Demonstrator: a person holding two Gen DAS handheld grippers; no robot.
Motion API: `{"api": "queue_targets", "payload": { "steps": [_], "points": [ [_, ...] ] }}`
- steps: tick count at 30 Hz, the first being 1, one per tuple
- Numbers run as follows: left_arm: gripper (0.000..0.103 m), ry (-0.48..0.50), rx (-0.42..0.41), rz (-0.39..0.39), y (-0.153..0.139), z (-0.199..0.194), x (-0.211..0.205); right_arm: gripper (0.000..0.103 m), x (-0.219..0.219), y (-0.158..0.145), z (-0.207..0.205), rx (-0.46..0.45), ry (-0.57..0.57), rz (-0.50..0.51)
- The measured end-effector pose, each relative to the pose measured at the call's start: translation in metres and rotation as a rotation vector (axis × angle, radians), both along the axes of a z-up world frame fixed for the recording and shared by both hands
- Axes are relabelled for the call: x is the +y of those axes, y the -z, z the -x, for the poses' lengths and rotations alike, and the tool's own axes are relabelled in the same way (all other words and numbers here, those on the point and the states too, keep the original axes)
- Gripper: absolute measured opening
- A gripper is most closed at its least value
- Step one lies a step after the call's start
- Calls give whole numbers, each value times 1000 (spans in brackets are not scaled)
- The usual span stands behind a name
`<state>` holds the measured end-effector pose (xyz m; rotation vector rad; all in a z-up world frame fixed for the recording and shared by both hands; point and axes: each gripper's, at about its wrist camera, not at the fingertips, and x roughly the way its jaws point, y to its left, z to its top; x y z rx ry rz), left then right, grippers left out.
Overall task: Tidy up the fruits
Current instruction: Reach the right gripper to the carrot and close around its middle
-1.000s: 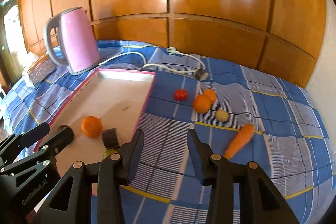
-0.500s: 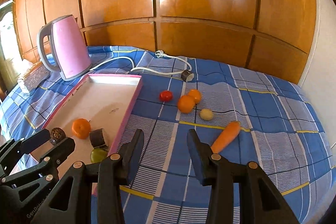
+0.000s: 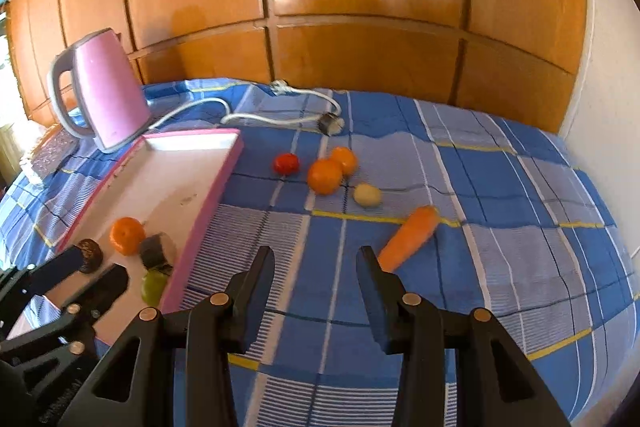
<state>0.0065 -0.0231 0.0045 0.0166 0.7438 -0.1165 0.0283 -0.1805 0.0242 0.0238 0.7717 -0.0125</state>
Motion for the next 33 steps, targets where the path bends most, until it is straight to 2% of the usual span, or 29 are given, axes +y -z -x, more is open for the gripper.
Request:
{"api": "queue_targets", "payload": {
  "steps": [17,33],
  "points": [
    [55,60,26,-4,7,-19,-26,43,-75,32,-11,102,198,-76],
    [55,96,47,1,13,-33,-42,43,-90,35,-45,114,231,-138]
  ]
}}
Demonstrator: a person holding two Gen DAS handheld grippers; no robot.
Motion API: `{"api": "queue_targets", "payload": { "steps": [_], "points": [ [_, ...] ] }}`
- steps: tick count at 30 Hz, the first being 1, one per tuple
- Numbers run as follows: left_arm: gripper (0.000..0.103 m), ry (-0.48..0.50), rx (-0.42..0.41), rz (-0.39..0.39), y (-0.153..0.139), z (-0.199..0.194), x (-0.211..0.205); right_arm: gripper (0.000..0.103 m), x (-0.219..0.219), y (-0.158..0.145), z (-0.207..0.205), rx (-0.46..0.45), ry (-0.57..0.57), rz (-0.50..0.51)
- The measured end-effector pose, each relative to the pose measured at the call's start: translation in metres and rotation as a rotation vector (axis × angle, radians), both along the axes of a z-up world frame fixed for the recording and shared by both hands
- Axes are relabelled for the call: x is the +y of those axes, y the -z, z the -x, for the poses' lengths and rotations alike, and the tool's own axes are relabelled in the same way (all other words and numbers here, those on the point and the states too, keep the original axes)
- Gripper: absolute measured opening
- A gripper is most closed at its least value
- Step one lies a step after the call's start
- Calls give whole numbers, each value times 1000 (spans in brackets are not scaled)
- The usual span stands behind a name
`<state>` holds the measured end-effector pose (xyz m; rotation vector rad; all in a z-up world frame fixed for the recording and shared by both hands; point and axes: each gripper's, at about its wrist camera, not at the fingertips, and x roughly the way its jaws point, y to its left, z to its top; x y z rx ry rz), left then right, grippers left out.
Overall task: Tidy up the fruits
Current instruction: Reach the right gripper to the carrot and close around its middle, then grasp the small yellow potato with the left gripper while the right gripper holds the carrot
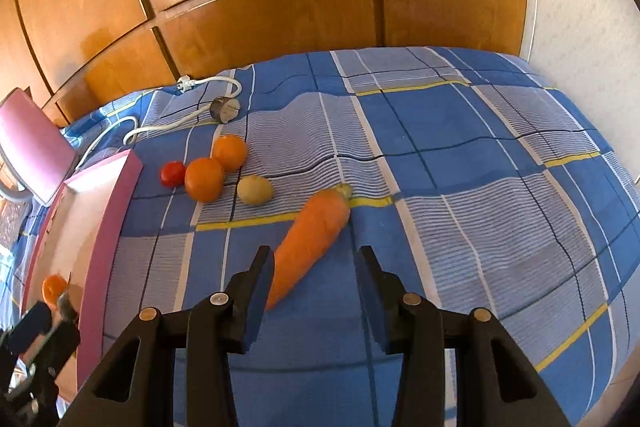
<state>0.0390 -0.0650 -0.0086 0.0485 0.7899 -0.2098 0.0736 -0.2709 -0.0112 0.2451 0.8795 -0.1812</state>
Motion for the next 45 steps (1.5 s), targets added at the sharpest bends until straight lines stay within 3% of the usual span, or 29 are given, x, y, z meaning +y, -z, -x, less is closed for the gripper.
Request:
{"api": "queue_targets", "payload": {
  "steps": [17,25,39,45],
  "points": [
    [55,11,32,9,7,-20,-9,43,-2,26,-40,45,9,-3],
    [55,31,51,17,10,-32,-22,38,-6,23,-38,44,-36,-6],
    [54,83,83,18,18,-52,-52,38,-16,22,-32,87,-115,80],
    [51,94,111,42,21,-67,-59,39,-19,25,-33,69,-125,51]
  ]
}}
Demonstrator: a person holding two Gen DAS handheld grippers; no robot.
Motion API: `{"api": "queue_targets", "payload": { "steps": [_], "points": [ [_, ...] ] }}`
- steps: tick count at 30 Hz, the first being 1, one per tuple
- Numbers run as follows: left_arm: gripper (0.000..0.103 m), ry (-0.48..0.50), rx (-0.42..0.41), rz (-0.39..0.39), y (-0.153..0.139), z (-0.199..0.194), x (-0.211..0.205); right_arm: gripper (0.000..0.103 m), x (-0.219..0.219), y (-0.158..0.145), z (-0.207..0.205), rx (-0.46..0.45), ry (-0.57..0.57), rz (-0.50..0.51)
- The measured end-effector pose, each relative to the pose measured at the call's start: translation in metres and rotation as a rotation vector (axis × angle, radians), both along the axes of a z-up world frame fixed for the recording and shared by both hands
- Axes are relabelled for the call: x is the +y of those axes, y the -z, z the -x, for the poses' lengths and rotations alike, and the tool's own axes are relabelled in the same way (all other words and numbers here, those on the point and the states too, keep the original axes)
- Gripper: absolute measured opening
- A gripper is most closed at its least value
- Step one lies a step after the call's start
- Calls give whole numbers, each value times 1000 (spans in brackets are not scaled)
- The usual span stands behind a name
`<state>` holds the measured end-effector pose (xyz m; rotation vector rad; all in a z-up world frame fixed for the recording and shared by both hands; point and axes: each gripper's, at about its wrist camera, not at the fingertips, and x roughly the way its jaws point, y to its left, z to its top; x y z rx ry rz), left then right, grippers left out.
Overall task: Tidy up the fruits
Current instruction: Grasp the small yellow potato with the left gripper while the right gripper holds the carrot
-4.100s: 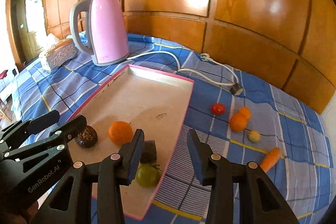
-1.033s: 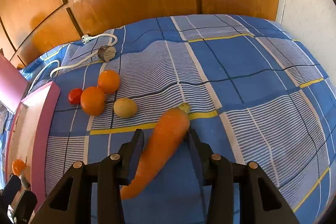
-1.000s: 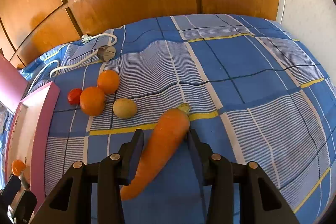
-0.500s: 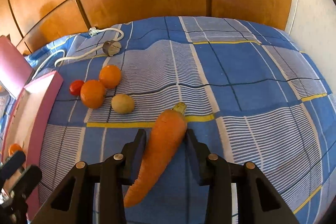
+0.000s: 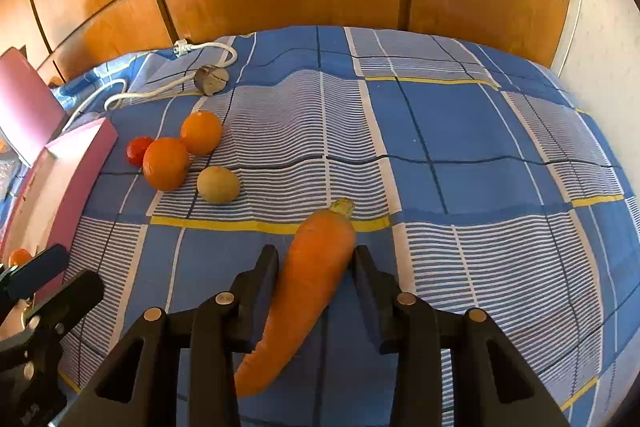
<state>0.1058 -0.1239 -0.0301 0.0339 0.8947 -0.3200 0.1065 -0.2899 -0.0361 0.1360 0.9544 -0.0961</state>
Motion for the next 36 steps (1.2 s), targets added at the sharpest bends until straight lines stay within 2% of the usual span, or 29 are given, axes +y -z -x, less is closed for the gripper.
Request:
{"api": "queue_targets", "payload": {
  "steps": [7,13,19,21,29,31,32,36],
  "points": [
    [45,16,47,54,3,-22,-9,39,0,-1,1,-12,-8,-1],
    [44,36,54,69,4,-35,-23,39,3,0,2,-24,-16,12],
    [44,62,71,90,6,-49,-40,37,6,-1,-1,-30,-44,78],
    [44,64,75,93,6,-54,-44,37,6,-1,-1,-33,-50,104],
    [44,72,97,70,15,-71,-63,37,4,0,0,-40,-64,87],
    [39,77,105,66,17,-75,-66,37,3,0,0,-40,-61,74],
    [29,82,111,58,20,-77,-69,37,2,0,0,-40,-60,71],
    [29,85,107,60,21,-73,-67,37,2,0,0,-40,-55,67]
  ]
}}
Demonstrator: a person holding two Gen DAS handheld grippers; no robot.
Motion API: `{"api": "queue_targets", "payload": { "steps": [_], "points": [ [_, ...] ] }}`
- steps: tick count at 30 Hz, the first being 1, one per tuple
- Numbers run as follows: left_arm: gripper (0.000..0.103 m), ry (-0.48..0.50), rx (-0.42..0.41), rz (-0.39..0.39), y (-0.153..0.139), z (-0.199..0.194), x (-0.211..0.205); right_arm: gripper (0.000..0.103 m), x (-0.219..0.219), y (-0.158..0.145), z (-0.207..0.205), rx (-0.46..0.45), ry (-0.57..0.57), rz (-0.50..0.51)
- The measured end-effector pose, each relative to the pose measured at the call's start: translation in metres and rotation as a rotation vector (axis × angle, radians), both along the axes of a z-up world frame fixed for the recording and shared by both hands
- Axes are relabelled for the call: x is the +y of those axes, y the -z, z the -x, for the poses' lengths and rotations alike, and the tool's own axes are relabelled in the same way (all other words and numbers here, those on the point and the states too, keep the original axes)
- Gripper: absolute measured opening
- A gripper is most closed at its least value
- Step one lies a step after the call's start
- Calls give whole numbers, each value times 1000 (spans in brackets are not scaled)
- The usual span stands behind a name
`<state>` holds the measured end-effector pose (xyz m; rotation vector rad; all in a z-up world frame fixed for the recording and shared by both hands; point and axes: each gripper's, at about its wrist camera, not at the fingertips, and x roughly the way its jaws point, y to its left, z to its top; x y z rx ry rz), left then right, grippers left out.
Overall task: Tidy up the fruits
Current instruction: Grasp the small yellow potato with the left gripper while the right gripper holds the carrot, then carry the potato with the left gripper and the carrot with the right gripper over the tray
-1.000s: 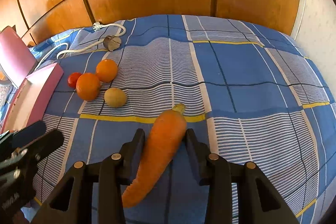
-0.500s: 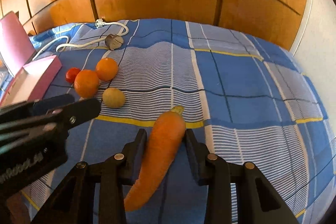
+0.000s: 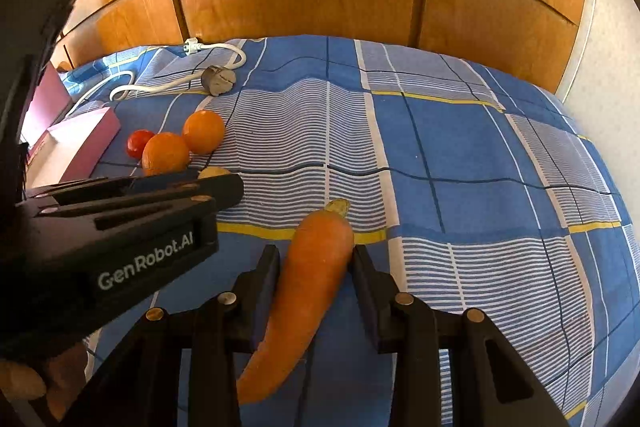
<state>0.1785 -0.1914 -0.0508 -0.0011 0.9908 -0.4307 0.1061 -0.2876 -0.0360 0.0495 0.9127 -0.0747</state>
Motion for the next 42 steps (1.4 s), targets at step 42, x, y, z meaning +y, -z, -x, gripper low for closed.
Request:
{"api": "queue_targets", "payload": {
  "steps": [42],
  "points": [
    [29,-205,-139,32,-50,113,143,29,79,-35,39,-6,-158,-132]
  ]
}}
